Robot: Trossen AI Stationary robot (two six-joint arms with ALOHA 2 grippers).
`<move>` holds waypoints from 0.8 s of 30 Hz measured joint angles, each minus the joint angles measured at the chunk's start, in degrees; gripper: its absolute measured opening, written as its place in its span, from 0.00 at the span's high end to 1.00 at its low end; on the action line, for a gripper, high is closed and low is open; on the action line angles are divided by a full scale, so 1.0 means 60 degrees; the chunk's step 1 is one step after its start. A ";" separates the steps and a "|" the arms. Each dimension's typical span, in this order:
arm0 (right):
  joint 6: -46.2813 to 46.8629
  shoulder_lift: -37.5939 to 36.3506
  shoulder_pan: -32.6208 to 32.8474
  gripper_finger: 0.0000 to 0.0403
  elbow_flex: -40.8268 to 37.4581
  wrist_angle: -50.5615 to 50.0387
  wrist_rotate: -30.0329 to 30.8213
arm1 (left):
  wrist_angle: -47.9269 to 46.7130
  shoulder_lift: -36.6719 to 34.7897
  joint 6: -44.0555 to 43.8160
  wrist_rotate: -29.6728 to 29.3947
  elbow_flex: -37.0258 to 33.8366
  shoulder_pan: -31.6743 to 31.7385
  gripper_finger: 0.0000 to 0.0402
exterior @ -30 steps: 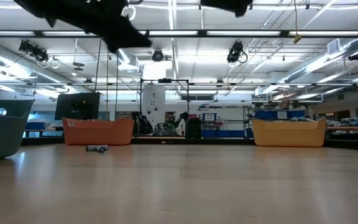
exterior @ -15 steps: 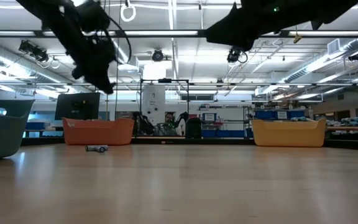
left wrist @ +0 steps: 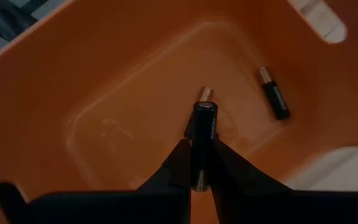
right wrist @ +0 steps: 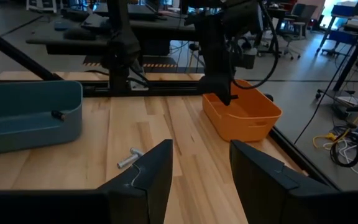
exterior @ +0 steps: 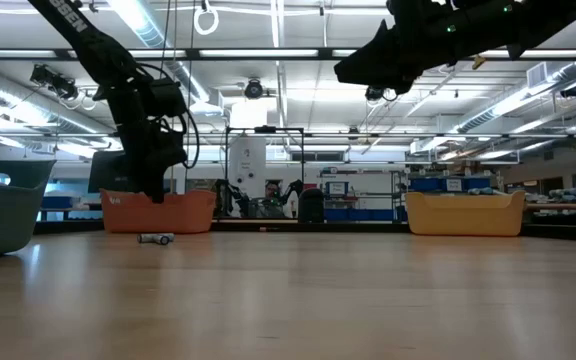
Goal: Sort batteries
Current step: Put the small copper and black battery into the orange bin, then put the small gray battery into the yellow bin
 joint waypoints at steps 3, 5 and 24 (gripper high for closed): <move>0.0018 0.0000 0.0000 0.58 -0.0087 0.0064 0.0000 | 0.0089 0.0129 0.0133 -0.0078 0.0025 0.0052 0.90; 0.0025 0.0000 0.0000 0.59 -0.0133 0.0101 0.0000 | 0.0147 0.0129 0.0140 -0.0145 0.0032 0.0052 0.87; 0.0160 0.0000 0.0000 0.60 -0.0222 0.0271 0.0000 | 0.0130 -0.0078 0.1025 -0.1237 0.0031 -0.0241 0.82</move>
